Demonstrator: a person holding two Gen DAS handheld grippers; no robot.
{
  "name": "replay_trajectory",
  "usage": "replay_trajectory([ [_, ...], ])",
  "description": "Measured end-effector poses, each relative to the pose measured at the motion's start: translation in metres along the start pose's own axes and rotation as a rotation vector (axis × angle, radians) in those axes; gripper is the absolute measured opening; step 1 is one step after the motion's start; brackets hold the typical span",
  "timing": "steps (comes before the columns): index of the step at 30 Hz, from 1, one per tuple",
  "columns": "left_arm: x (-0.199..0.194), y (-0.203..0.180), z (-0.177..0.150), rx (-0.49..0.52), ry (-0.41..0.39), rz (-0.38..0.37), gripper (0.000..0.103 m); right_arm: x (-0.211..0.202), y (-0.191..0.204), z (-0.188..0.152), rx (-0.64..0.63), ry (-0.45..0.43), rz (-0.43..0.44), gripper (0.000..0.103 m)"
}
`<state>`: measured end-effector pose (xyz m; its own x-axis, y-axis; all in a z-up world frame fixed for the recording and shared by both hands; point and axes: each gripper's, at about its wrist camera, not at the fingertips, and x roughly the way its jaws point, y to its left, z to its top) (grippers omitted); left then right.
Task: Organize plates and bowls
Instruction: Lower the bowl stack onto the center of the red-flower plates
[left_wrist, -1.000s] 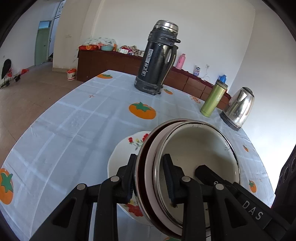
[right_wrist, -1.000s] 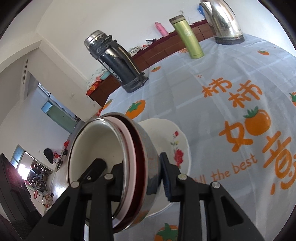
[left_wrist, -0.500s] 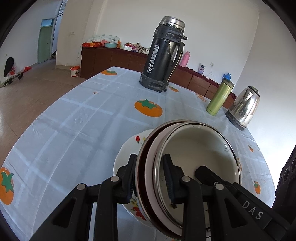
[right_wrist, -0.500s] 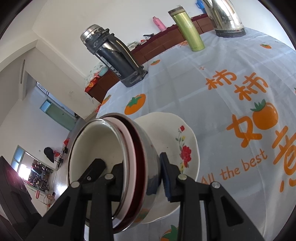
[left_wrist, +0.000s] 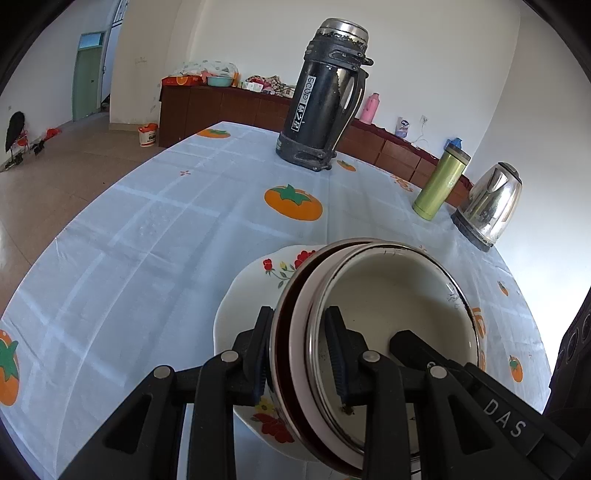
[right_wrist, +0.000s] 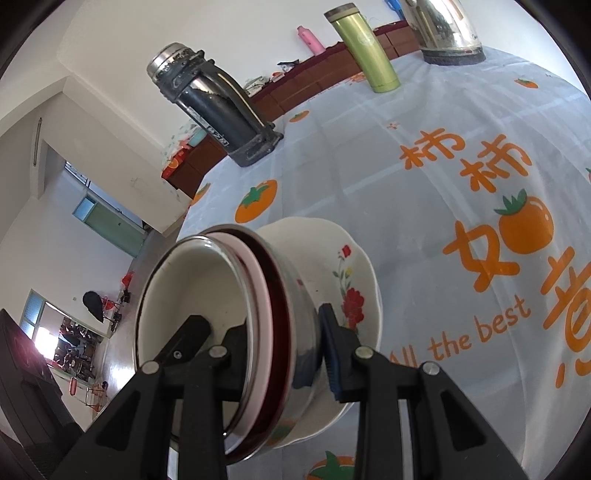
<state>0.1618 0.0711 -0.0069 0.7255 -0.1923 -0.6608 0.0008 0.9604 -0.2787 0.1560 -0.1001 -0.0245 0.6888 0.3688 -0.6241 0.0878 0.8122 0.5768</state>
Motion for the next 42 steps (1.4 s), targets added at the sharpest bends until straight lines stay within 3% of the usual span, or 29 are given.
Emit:
replay_trajectory([
  [21, 0.014, 0.006, 0.001, -0.043, 0.042, -0.006, 0.031, 0.007, 0.002, 0.003, -0.037, -0.008, -0.041, 0.031],
  [42, 0.017, 0.001, 0.004, -0.024, 0.031, 0.017, 0.029, 0.012, 0.004, 0.009, -0.062, -0.006, -0.072, 0.030],
])
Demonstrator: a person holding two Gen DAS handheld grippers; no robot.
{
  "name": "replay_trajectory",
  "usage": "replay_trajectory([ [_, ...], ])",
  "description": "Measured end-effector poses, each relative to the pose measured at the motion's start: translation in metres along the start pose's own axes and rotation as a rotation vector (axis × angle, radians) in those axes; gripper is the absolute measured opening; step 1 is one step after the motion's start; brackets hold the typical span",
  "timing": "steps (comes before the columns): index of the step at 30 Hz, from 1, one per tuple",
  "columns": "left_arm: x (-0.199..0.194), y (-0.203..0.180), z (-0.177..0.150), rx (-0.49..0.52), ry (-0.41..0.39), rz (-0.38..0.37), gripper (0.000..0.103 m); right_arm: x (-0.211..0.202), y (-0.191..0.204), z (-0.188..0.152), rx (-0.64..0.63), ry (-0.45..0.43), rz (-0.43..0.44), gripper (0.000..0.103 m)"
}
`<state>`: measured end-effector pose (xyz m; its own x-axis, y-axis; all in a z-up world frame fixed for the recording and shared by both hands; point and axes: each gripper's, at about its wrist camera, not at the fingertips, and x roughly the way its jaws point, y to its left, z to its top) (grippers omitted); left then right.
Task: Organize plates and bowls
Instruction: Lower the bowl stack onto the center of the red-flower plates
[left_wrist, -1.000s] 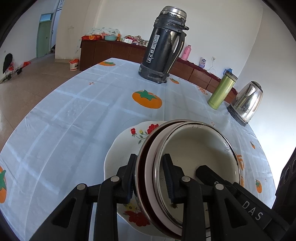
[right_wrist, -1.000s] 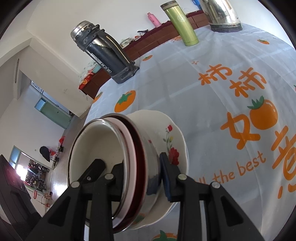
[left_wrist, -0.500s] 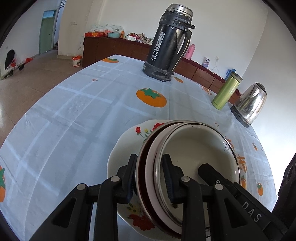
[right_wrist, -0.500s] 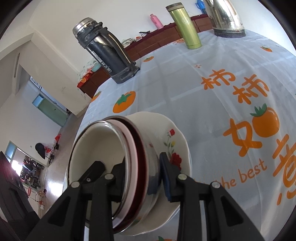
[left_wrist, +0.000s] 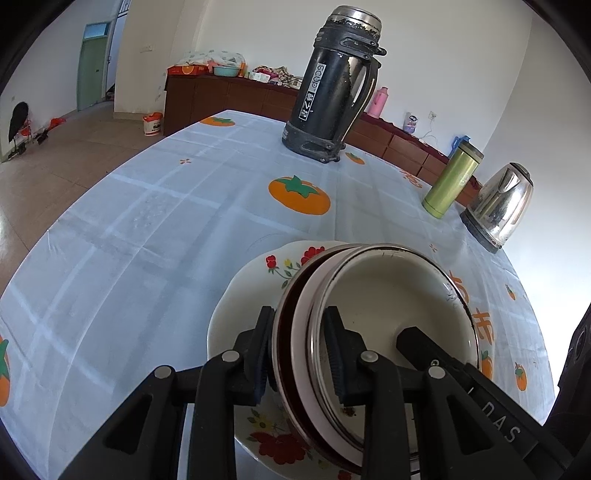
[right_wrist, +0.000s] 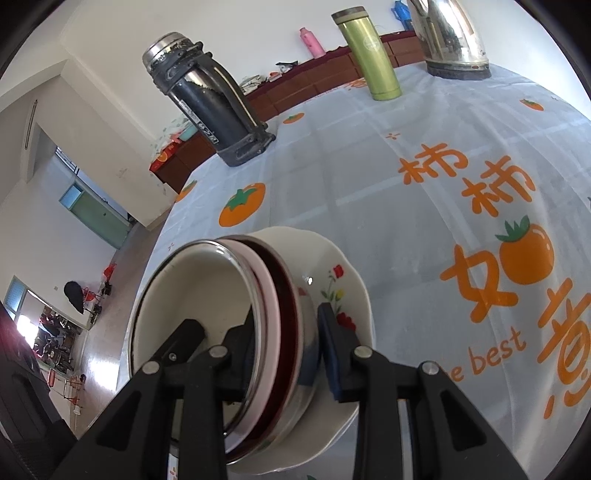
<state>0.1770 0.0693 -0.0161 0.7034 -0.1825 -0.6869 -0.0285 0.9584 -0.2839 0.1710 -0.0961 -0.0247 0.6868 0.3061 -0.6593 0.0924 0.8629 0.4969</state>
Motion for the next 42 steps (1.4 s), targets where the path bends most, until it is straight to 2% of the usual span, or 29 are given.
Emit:
replay_trajectory([
  [19, 0.0059, 0.0003, 0.0035, -0.019, -0.010, 0.012, 0.029, 0.0061, 0.0000, 0.0046, -0.037, -0.028, 0.028, 0.032],
  [26, 0.0042, 0.0011, 0.0051, -0.002, -0.029, 0.043, 0.029, 0.0081, 0.0027, 0.0010, -0.045, -0.068, 0.057, 0.032],
  [42, 0.0012, 0.0012, 0.0018, 0.028, -0.067, 0.046, 0.031, 0.0053, 0.0017, -0.0022, -0.078, -0.101, 0.072, 0.034],
])
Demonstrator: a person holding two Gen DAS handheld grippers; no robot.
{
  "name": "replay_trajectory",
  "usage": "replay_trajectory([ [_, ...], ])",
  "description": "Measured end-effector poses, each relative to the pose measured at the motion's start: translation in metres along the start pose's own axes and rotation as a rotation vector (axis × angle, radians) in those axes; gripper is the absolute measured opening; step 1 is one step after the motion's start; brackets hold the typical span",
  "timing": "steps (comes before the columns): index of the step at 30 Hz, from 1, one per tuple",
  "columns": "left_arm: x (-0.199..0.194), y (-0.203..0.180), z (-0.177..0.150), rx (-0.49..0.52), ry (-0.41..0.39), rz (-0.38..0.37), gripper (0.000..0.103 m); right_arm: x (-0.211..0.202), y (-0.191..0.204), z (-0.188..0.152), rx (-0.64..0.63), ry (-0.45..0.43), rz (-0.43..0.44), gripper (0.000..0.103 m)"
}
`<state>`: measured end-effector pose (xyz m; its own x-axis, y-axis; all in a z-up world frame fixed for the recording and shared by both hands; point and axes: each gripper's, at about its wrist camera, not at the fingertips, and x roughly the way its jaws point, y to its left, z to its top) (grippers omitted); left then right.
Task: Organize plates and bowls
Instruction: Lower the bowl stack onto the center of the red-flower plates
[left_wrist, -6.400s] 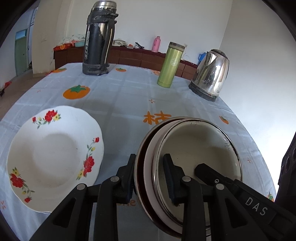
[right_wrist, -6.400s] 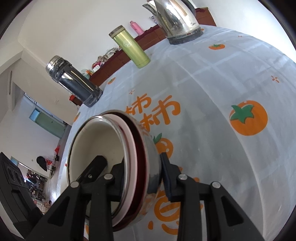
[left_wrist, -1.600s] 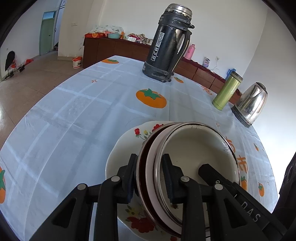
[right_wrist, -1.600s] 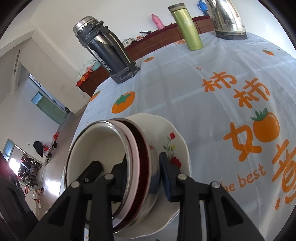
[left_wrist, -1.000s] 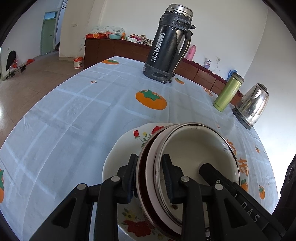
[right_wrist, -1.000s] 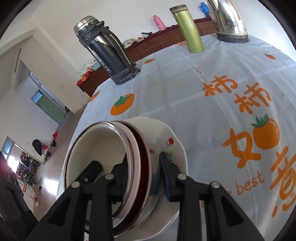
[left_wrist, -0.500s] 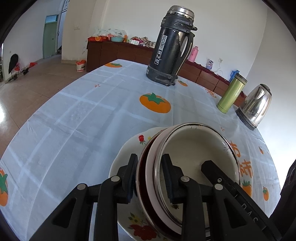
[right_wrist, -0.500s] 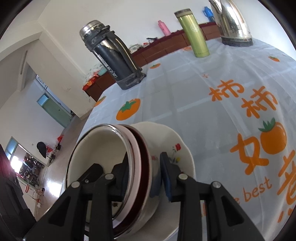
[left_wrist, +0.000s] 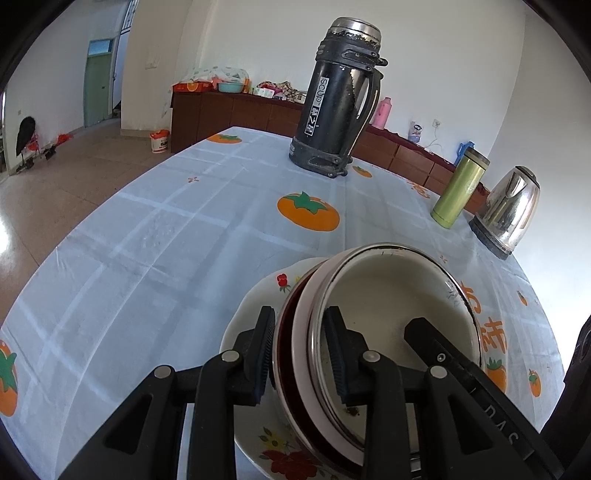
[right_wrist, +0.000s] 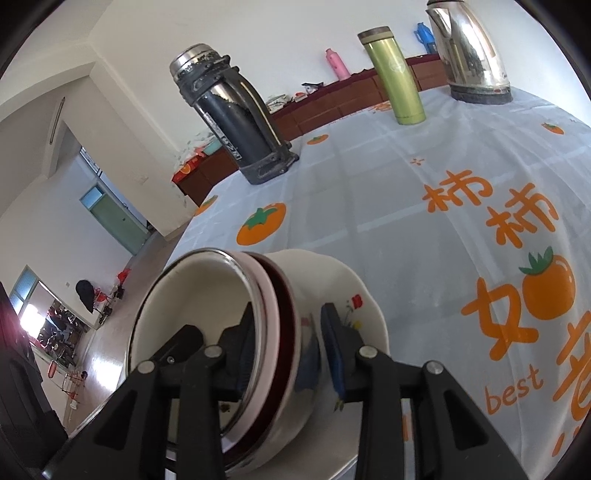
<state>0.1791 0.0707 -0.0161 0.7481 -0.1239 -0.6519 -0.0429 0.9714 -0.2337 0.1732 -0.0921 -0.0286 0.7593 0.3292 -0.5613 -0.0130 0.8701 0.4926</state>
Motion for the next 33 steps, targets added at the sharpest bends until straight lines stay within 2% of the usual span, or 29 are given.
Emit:
replay_trajectory([
  [12, 0.003, 0.003, 0.000, -0.022, 0.020, -0.033, 0.031, -0.004, -0.002, -0.001, 0.007, 0.007, 0.007, 0.035],
  [14, 0.003, 0.003, 0.000, -0.023, 0.024, -0.030, 0.035, -0.006, -0.002, -0.001, 0.013, 0.011, 0.004, 0.036],
  [16, 0.004, 0.002, 0.000, -0.024, 0.022, -0.010, 0.041, -0.010, -0.004, -0.001, 0.022, 0.002, -0.005, 0.042],
  [18, 0.003, 0.001, -0.001, -0.015, 0.018, -0.002, 0.041, -0.014, -0.003, -0.001, 0.023, -0.006, -0.002, 0.046],
  [28, 0.002, 0.001, -0.002, 0.003, 0.016, 0.008, 0.043, -0.018, 0.000, -0.002, -0.008, -0.024, -0.039, 0.048],
  [33, 0.001, 0.000, -0.003, 0.003, 0.024, -0.012, 0.050, -0.023, -0.003, -0.002, 0.003, -0.027, -0.027, 0.048],
])
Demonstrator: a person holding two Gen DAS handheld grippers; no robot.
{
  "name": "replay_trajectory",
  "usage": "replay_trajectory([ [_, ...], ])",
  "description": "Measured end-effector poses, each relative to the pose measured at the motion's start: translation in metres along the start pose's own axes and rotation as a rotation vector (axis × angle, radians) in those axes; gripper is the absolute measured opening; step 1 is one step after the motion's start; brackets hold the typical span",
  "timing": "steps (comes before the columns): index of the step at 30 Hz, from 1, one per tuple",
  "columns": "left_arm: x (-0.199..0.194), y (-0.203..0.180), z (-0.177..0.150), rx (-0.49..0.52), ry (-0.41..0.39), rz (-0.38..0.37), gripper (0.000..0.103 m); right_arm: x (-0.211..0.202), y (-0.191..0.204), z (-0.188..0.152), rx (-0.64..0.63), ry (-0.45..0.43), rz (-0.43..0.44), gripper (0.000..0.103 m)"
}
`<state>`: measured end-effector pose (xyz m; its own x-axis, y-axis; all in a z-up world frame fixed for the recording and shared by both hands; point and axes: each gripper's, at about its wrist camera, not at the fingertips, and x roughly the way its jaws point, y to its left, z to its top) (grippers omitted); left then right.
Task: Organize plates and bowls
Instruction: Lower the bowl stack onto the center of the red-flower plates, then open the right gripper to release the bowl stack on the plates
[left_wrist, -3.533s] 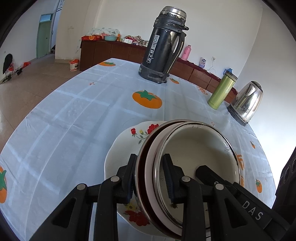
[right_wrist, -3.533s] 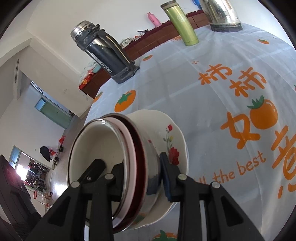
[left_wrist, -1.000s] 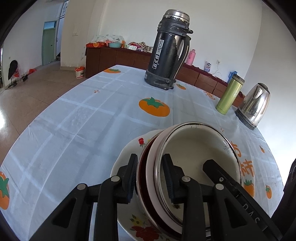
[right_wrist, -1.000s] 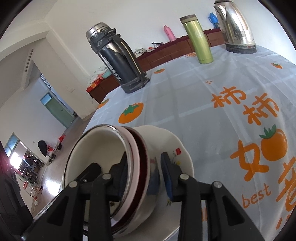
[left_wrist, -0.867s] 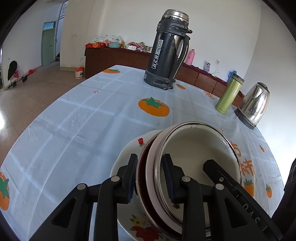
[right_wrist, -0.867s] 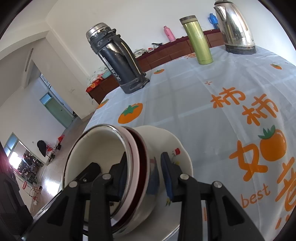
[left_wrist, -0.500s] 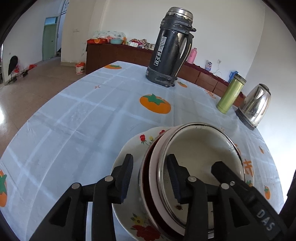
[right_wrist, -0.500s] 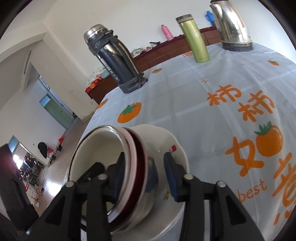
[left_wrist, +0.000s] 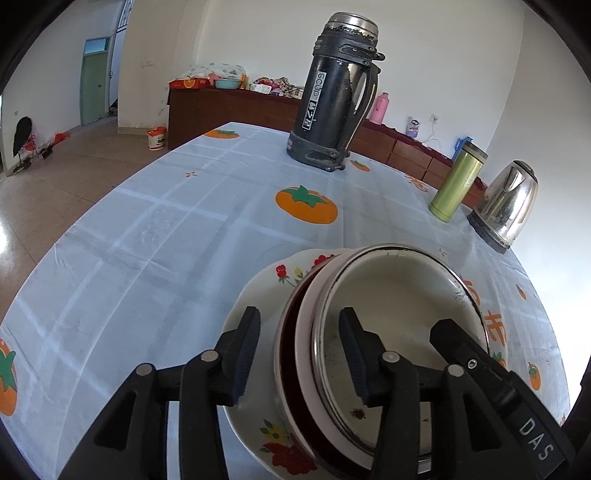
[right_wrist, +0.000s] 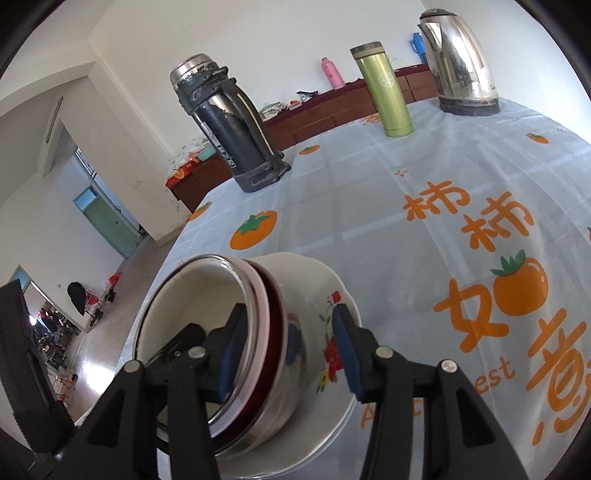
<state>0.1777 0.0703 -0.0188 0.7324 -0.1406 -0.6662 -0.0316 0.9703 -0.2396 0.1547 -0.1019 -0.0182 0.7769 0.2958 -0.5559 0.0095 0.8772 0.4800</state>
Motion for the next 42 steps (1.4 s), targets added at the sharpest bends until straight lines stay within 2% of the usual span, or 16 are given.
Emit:
replay_trajectory([
  [22, -0.001, -0.001, 0.001, 0.028, 0.035, -0.048, 0.061, -0.006, -0.005, 0.000, 0.009, -0.009, 0.019, 0.049],
  [25, -0.005, 0.000, 0.001, 0.004, 0.028, -0.052, 0.066, -0.010, -0.006, 0.001, 0.014, -0.022, 0.016, 0.056],
  [27, -0.010, 0.000, 0.001, 0.002, 0.002, -0.037, 0.075, -0.013, -0.008, 0.002, 0.019, -0.034, 0.009, 0.066],
  [29, -0.011, 0.000, 0.001, 0.001, -0.010, -0.012, 0.080, -0.015, -0.009, 0.002, 0.024, -0.037, 0.011, 0.067],
  [34, -0.004, 0.006, 0.000, -0.023, 0.023, -0.011, 0.081, -0.013, -0.007, 0.001, 0.006, -0.027, 0.012, 0.067],
  [42, -0.008, 0.005, -0.006, 0.006, 0.003, 0.021, 0.081, -0.018, -0.007, -0.006, -0.017, -0.022, 0.013, 0.070],
])
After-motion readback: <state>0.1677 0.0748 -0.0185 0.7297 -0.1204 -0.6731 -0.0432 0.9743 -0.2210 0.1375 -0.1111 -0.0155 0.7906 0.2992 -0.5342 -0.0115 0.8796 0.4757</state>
